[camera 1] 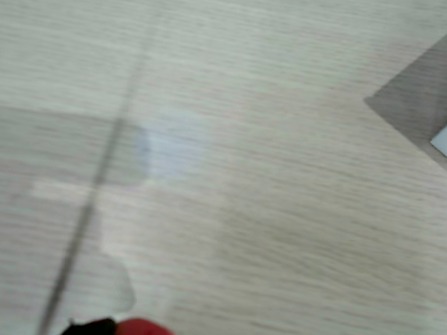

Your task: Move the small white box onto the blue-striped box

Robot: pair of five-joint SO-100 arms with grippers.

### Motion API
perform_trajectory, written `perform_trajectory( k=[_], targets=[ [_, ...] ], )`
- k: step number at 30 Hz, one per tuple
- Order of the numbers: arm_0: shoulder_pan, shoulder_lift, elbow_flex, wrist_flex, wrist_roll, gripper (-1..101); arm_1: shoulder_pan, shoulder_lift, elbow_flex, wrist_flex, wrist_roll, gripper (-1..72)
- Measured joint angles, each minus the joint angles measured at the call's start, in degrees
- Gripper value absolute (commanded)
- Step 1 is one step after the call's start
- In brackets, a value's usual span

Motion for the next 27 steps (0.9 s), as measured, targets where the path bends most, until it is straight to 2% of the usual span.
perform_trajectory(
  k=[7, 12, 16, 21, 24, 27],
  targets=[
    [0.0, 0.0, 0.0, 0.0, 0.0, 0, -4.5, -10.0, 0.6, -4.8, 4.7, 34.7],
    [0.0, 0.0, 0.0, 0.2, 0.0, 0, -5.1, -14.6, -2.2, -5.5, 9.6, 22.7],
    [0.0, 0.0, 0.0, 0.2, 0.0, 0, -5.1, -15.9, -6.0, -4.6, 13.1, 18.2],
    [0.0, 0.0, 0.0, 0.2, 0.0, 0, -5.1, -12.6, -7.6, 4.1, 14.7, 17.5],
    [0.0, 0.0, 0.0, -0.1, 0.0, 0, -6.8, -3.3, -6.7, 9.1, 15.7, 18.4],
    [0.0, 0.0, 0.0, -0.2, 0.0, 0, -10.8, 10.9, -1.0, 11.2, 17.1, 19.3]
  ],
)
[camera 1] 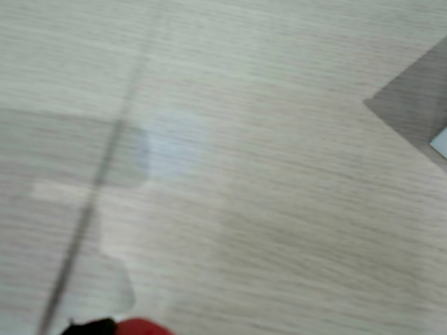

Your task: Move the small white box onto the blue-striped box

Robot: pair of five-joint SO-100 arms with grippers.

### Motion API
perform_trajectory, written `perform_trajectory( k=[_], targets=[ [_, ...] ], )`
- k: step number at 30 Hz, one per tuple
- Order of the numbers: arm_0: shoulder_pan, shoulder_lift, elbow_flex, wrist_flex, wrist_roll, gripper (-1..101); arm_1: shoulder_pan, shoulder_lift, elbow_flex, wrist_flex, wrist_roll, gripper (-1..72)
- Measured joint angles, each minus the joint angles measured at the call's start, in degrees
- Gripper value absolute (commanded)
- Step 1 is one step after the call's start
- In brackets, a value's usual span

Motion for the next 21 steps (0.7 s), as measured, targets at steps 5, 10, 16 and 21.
perform_trajectory(
  k=[5, 10, 16, 21],
  targets=[
    [0.0, 0.0, 0.0, -0.2, -0.6, 0, -11.9, 21.9, 9.6, 4.0, 7.3, 20.3],
    [1.2, 0.0, 0.0, -0.5, -1.8, 0, -26.5, 23.0, 13.0, 3.0, 16.8, 21.3],
    [1.1, 0.0, 0.0, -0.5, -0.6, 0, -33.1, 17.0, 15.6, 1.1, 20.7, 22.9],
    [1.1, 0.0, 0.0, -0.4, -0.4, 0, -33.1, 4.9, 13.2, -1.0, 21.8, 23.4]
  ],
)
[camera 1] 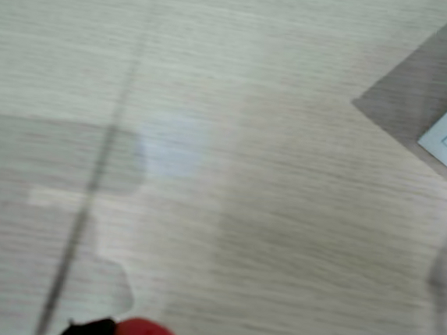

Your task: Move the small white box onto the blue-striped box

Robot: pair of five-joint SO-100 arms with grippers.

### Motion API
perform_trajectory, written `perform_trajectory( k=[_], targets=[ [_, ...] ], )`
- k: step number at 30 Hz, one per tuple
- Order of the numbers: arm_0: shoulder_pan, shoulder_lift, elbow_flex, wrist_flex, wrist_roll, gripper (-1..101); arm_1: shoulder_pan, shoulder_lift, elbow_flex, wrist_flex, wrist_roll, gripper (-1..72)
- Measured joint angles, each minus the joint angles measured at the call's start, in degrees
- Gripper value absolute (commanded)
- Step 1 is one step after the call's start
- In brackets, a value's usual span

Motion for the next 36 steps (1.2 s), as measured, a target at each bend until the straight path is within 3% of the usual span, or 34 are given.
perform_trajectory(
  k=[6, 10, 15, 21, 32, 36],
  targets=[
    [0.0, 0.0, 0.0, 0.0, -1.1, 0, -0.3, -8.9, -6.5, -1.8, 1.1, 26.7],
    [0.2, 0.2, -4.8, 5.5, -2.3, 0, -0.8, -9.9, -9.4, -1.7, 4.7, 26.9],
    [0.8, 1.0, -13.8, 7.9, -2.3, 4, -2.4, -9.8, -10.1, 4.6, 5.4, 28.7],
    [0.7, 1.1, -18.2, 7.9, -3.3, 7, -2.2, -6.9, -9.5, 6.8, 7.7, 32.2],
    [3.1, 1.1, -31.3, 8.6, -3.3, 24, -0.8, 1.6, -15.4, 11.1, 11.7, 38.5],
    [7.4, 0.4, -35.1, 7.1, -6.2, 31, 5.9, 9.7, -15.4, 11.2, 12.0, 42.4]
  ],
)
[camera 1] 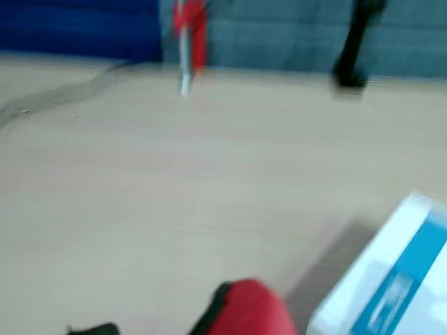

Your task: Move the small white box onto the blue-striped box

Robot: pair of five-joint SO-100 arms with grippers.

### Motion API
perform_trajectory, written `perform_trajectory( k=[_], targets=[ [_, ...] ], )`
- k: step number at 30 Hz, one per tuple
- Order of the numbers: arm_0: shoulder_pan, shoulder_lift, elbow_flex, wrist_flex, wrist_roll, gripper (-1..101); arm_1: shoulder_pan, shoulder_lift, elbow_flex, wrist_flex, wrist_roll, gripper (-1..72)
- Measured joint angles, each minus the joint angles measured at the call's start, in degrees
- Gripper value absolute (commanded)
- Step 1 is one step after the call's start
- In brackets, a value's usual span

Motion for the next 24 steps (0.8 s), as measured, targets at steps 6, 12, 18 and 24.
perform_trajectory(
  k=[6, 12, 18, 24],
  targets=[
    [13.8, -19.5, -19.9, 0.8, -11.5, 41, 17.9, 12.7, 1.8, 0.0, -1.9, 43.2],
    [32.8, -38.9, -38.7, 9.3, -33.1, 54, 39.1, 24.6, 13.6, 0.0, -10.1, 43.3],
    [47.2, -63.0, -51.1, 19.7, -58.6, 56, 49.6, 31.0, 23.9, -2.1, -14.6, 43.8],
    [55.2, -75.4, -50.0, 21.6, -70.6, 61, 51.5, 31.1, 31.3, -9.8, -14.5, 44.4]
  ],
)
